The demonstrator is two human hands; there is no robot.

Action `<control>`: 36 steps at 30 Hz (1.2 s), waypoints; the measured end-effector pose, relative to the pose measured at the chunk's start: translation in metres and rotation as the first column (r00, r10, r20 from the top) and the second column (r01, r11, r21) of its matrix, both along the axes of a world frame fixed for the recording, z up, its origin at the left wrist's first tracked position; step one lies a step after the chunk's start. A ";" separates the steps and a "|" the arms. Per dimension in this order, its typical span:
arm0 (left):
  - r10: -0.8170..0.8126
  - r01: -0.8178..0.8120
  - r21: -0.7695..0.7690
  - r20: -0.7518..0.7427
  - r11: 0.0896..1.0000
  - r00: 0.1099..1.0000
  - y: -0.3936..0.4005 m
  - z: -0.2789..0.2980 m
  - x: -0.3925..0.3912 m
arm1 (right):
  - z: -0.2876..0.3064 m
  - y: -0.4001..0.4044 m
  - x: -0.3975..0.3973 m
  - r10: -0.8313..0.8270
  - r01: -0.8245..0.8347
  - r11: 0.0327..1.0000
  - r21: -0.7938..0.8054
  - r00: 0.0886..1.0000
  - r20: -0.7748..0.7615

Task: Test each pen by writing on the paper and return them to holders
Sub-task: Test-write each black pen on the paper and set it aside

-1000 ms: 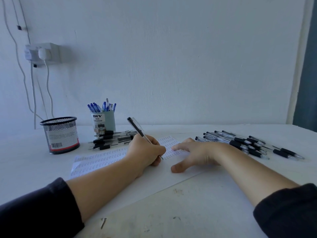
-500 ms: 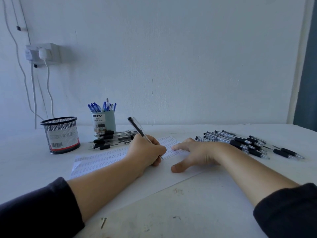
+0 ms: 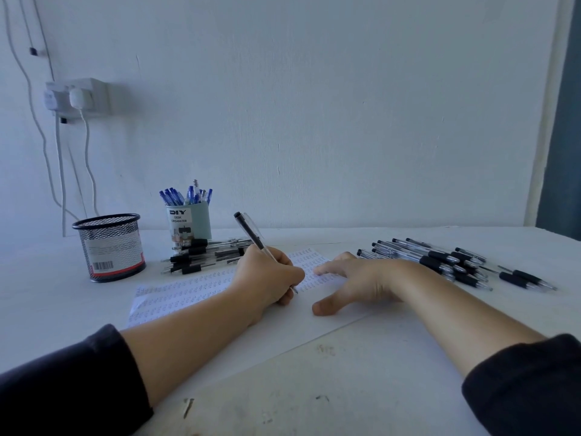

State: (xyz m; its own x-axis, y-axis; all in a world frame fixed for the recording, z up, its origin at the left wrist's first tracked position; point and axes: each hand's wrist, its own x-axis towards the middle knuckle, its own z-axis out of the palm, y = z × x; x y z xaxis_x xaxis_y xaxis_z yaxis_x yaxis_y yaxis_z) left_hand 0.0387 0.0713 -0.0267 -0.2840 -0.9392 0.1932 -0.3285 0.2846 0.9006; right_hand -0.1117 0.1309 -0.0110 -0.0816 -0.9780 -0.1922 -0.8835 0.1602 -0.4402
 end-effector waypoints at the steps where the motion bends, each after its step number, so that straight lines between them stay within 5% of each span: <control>1: 0.002 -0.002 -0.001 -0.001 1.000 1.000 0.000 0.000 0.000 | 0.000 0.000 0.000 0.000 0.000 1.000 0.000 1.000 0.002; 12: -0.013 0.013 0.008 -0.064 1.000 0.998 -0.002 -0.001 0.001 | 0.000 -0.001 0.000 0.002 -0.002 1.000 -0.003 1.000 -0.006; 18: 0.053 0.050 0.205 -0.468 0.978 0.882 -0.009 0.007 0.011 | -0.001 -0.002 -0.001 -0.003 0.003 1.000 -0.005 1.000 0.019; 22: 0.137 0.006 0.252 -0.547 0.968 0.826 -0.019 0.018 0.021 | -0.001 -0.003 -0.002 -0.002 0.002 1.000 -0.017 1.000 0.017; 36: 0.179 -0.049 0.243 -0.548 0.969 0.817 -0.015 0.024 0.029 | -0.005 -0.006 -0.007 -0.065 0.087 0.964 -0.251 0.993 0.095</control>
